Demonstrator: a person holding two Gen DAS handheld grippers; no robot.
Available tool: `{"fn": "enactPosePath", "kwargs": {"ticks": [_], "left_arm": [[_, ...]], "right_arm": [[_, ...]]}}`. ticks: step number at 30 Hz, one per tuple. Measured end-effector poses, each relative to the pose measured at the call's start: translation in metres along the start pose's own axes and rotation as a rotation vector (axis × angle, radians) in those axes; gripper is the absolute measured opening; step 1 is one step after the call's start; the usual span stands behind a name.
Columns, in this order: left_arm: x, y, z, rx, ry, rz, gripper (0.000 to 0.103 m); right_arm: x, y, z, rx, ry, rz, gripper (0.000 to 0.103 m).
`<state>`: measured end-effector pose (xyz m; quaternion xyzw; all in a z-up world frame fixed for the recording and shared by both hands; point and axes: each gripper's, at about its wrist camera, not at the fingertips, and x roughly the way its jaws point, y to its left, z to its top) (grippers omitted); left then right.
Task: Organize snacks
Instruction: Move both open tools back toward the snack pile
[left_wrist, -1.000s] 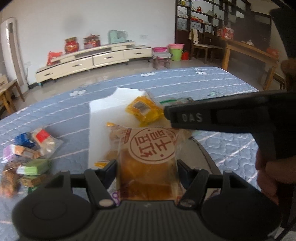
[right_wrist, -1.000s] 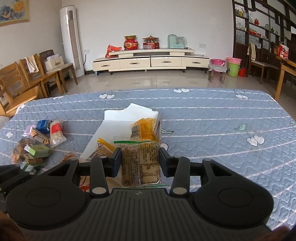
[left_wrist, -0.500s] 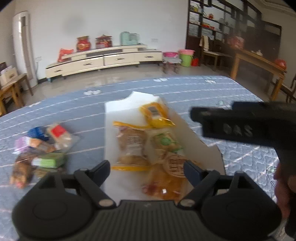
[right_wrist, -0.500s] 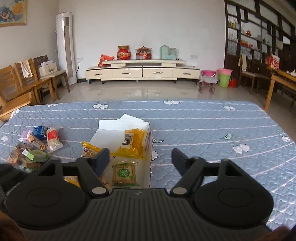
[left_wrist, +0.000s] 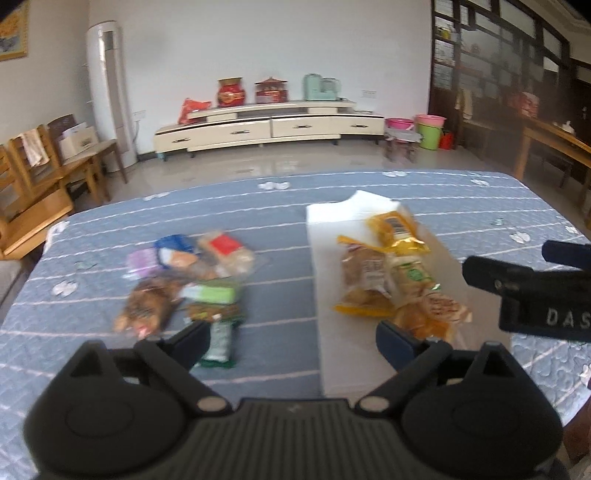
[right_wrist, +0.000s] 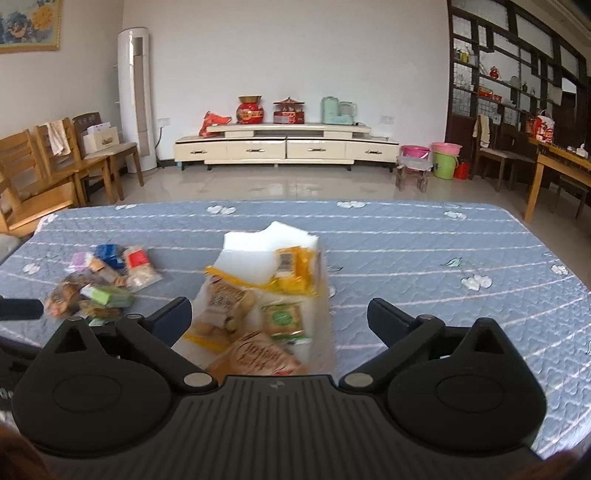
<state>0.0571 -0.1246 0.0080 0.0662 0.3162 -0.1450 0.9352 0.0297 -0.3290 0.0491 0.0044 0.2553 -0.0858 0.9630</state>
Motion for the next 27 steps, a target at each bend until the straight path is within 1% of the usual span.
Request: {"fn": "enactPosePath", "kwargs": {"ticks": [10,14,27], "left_arm": [[-0.015,0.037,-0.008,-0.044,-0.014,0.051,0.096],[-0.019,0.048,-0.013,-0.051,-0.021,0.067,0.096],[-0.024,0.086,-0.026,-0.080,-0.016,0.096,0.096]], "right_arm": [[-0.007,0.023,-0.002,-0.028,0.016,0.069,0.103],[-0.008,0.031,-0.002,-0.041,0.020,0.080,0.103],[0.005,0.062,-0.009,-0.073,0.051,0.135,0.103]]}}
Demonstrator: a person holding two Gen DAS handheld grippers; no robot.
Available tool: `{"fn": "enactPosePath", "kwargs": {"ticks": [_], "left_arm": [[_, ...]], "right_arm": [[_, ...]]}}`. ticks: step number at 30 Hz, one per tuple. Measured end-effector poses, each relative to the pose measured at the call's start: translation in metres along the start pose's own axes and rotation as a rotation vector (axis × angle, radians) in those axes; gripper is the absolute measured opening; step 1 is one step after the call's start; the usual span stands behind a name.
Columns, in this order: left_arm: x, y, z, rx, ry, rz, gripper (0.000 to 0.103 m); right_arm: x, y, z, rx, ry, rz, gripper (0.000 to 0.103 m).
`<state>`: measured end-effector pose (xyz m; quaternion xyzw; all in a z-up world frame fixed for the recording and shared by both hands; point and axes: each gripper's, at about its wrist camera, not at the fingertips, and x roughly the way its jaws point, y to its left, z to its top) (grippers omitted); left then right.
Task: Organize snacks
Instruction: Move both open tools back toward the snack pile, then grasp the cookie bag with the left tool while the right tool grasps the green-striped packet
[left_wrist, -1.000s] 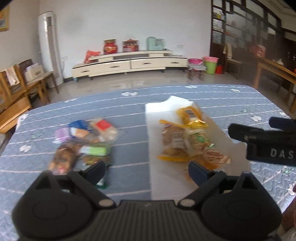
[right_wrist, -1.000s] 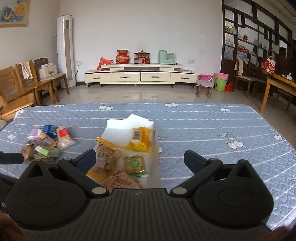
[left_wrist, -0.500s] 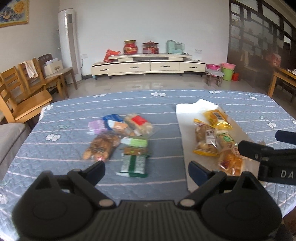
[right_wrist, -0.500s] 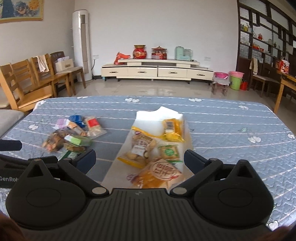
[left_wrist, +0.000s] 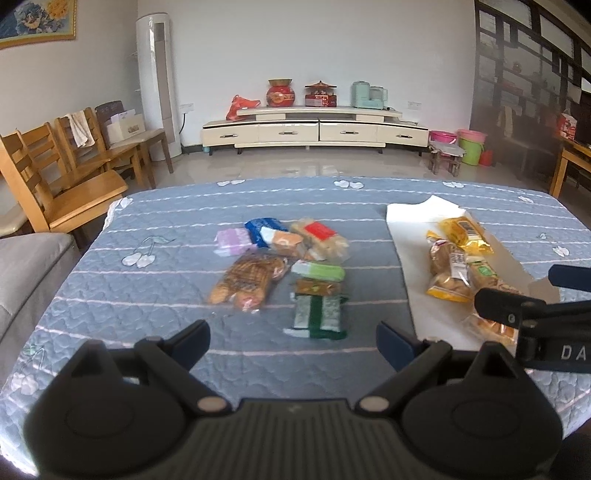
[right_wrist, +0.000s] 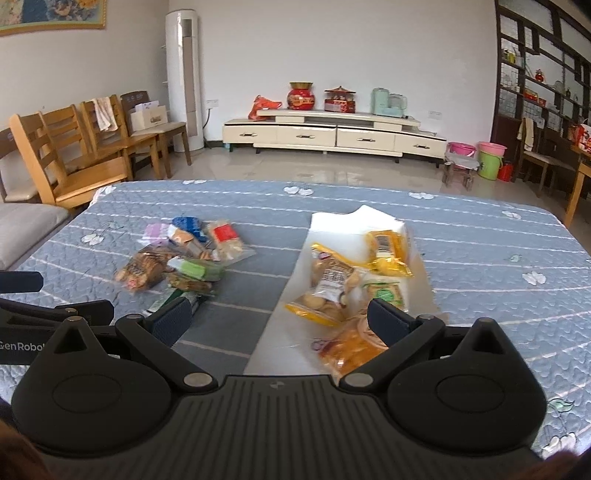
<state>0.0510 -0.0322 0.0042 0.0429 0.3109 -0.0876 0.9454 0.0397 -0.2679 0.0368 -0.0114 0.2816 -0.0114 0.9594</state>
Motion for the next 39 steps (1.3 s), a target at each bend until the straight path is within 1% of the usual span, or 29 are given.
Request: {"fn": "enactPosePath", "kwargs": {"ticks": [11,18,22,24,30,32,36,38,39], "left_arm": [[0.010,0.032,-0.011,-0.030,0.023,0.019,0.096],[0.032,0.051,-0.015,-0.034,0.050,0.052,0.096],[0.056,0.059,-0.009,-0.012,0.058,0.055,0.098],[0.072,0.062,-0.002,0.012,0.055,0.038,0.099],[0.126,0.061,0.022,0.091,0.060,0.036,0.101],[0.144,0.057,0.028,0.114,0.075,0.034,0.101],[0.175,0.053,0.034,0.128,0.112,0.022,0.101],[0.186,0.050,0.035,0.133,0.122,0.022,0.099],[0.191,0.050,0.036,0.133,0.124,0.016,0.097]], "right_arm": [[0.033,0.029,-0.001,-0.020,0.046,0.070,0.103],[0.048,0.041,-0.004,-0.044,0.060,0.104,0.103],[0.055,0.040,-0.006,-0.032,0.070,0.116,0.103],[0.058,0.039,-0.008,-0.020,0.074,0.121,0.103],[0.063,0.038,-0.014,-0.006,0.089,0.137,0.103],[0.066,0.038,-0.016,-0.005,0.093,0.143,0.103],[0.072,0.042,-0.017,-0.011,0.110,0.157,0.103],[0.076,0.043,-0.018,-0.014,0.118,0.164,0.103],[0.079,0.044,-0.018,-0.013,0.122,0.165,0.103]]}}
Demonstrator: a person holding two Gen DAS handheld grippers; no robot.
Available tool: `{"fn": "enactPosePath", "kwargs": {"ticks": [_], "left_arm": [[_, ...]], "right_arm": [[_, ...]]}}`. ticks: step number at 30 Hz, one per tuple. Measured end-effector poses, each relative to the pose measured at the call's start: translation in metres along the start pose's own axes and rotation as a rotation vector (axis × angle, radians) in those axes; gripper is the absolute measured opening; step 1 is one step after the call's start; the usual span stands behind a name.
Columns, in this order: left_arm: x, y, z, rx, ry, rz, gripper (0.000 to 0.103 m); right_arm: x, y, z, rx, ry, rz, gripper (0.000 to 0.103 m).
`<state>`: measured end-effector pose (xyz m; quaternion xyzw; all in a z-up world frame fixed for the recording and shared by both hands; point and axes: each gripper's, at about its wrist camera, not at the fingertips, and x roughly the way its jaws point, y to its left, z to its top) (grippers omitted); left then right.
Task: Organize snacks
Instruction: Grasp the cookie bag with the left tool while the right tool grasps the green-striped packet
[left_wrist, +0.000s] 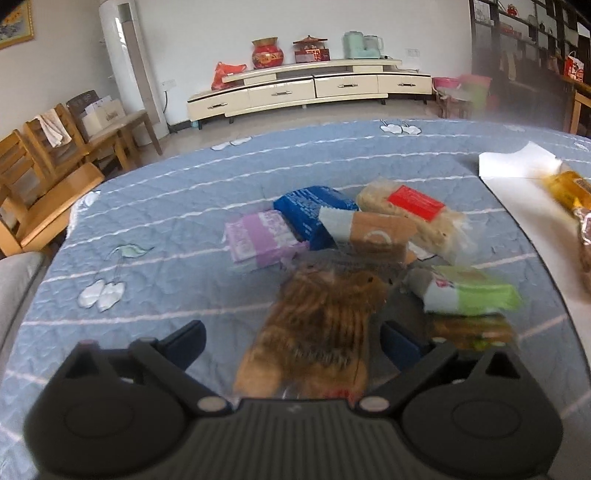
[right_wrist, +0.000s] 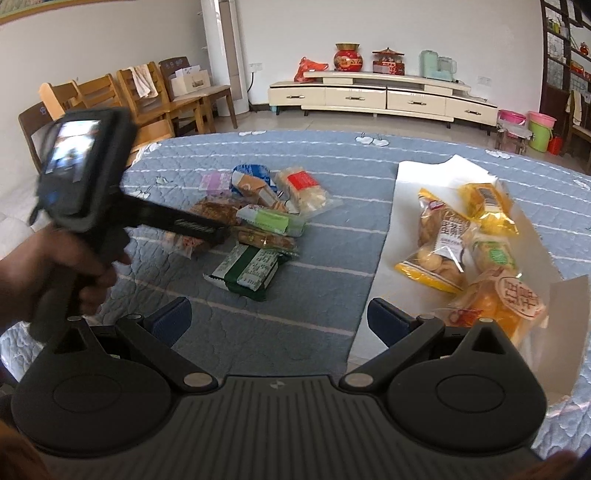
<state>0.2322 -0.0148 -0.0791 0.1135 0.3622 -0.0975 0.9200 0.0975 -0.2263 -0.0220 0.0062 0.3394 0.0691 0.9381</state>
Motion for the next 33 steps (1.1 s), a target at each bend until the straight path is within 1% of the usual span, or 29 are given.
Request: {"fn": "enactPosePath", "kwargs": {"ticks": [2,4,5,7,9,12,16,19,22,24,25,26,28,30,33], "left_arm": [[0.008,0.003,0.002,-0.016,0.010,-0.024,0.092],[0.013,0.010,0.000,-0.065,0.013,-0.082,0.071],[0.012,0.015,-0.002,-0.091,0.008,-0.104,0.069],[0.006,0.015,-0.008,-0.077,-0.012,-0.096,0.063],[-0.004,0.016,-0.016,-0.079,-0.020,-0.097,0.061],[-0.024,0.025,-0.032,-0.130,-0.025,-0.087,0.061],[-0.053,0.036,-0.056,-0.181,-0.038,-0.022,0.061],[-0.072,0.046,-0.073,-0.241,-0.027,0.007,0.061],[-0.086,0.057,-0.086,-0.351,-0.012,-0.002,0.061],[-0.091,0.060,-0.090,-0.364,-0.015,-0.005,0.061],[-0.094,0.059,-0.091,-0.357,-0.018,0.003,0.061],[-0.097,0.057,-0.092,-0.345,-0.024,0.011,0.061],[-0.100,0.055,-0.091,-0.335,-0.033,0.019,0.061],[-0.107,0.056,-0.093,-0.344,-0.040,0.011,0.061],[-0.119,0.050,-0.096,-0.311,-0.057,0.029,0.061]], "right_arm": [[0.004,0.000,0.001,0.003,0.007,0.001,0.103],[0.009,0.000,0.002,0.011,0.015,0.003,0.103],[0.012,0.000,0.002,0.018,0.019,0.005,0.103],[0.017,0.002,0.002,0.031,0.024,0.006,0.103],[0.023,0.005,0.002,0.044,0.032,0.015,0.103],[0.034,0.011,0.004,0.066,0.038,0.026,0.103],[0.055,0.019,0.011,0.110,0.048,0.023,0.103],[0.073,0.025,0.018,0.131,0.052,-0.006,0.103],[0.091,0.032,0.022,0.129,0.070,-0.035,0.103],[0.102,0.037,0.023,0.124,0.091,-0.053,0.103],[0.104,0.040,0.023,0.103,0.082,-0.078,0.102],[0.104,0.041,0.023,0.081,0.076,-0.097,0.082],[0.100,0.042,0.022,0.048,0.070,-0.096,0.061],[0.091,0.040,0.017,0.027,0.079,-0.079,0.060],[0.071,0.040,0.003,-0.021,0.103,-0.023,0.060]]}}
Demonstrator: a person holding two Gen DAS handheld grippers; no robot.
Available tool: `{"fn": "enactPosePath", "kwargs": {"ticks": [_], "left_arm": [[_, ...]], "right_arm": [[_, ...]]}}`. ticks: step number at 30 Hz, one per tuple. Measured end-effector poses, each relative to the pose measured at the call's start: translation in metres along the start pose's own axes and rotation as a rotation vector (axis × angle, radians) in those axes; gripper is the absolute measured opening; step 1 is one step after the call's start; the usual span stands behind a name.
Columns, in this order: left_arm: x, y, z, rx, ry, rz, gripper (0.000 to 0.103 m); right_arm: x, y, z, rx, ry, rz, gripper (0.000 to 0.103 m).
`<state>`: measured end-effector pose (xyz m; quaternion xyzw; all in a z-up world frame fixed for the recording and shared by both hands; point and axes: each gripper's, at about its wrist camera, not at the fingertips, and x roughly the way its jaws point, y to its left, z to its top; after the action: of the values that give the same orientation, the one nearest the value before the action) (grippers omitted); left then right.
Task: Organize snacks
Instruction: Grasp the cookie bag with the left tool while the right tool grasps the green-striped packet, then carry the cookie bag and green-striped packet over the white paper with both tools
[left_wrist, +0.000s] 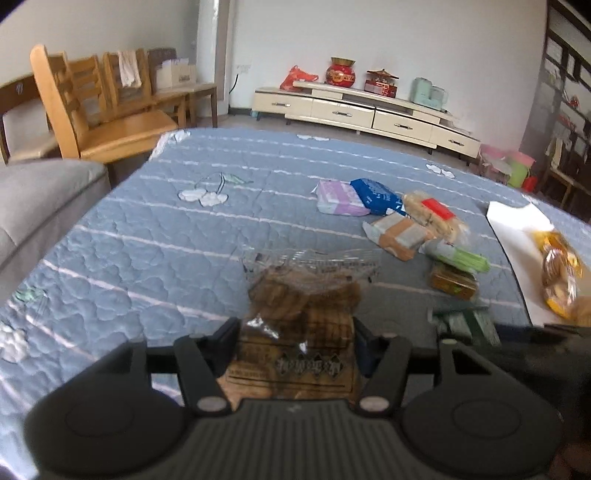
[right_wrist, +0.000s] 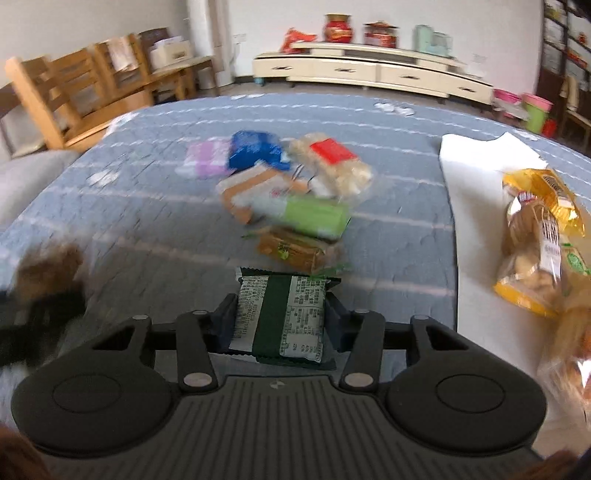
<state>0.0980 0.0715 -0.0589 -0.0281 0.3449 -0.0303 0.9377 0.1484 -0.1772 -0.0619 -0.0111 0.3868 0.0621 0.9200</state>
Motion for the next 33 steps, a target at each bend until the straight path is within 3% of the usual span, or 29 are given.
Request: {"fn": "enactPosePath", "kwargs": {"ticks": [3,8,18,33], "left_arm": [[-0.011,-0.003,-0.005,-0.002,0.001,-0.008,0.061],[-0.034,-0.015,-0.016,0.022,-0.005,-0.003,0.061],[-0.085,-0.040,-0.026,0.048,-0.053,0.015,0.061],[-0.121,-0.054,-0.026,0.062,-0.117,0.019,0.061]], "right_arm": [[-0.028,0.001,-0.022,-0.058,0.019,0.062,0.060],[-0.073,0.000,-0.039,-0.090,-0.024,0.052,0.060],[-0.152,-0.016,-0.041,-0.065,-0.153,0.011,0.060],[-0.191,-0.045,-0.053,-0.009,-0.247,-0.018,0.060]]}}
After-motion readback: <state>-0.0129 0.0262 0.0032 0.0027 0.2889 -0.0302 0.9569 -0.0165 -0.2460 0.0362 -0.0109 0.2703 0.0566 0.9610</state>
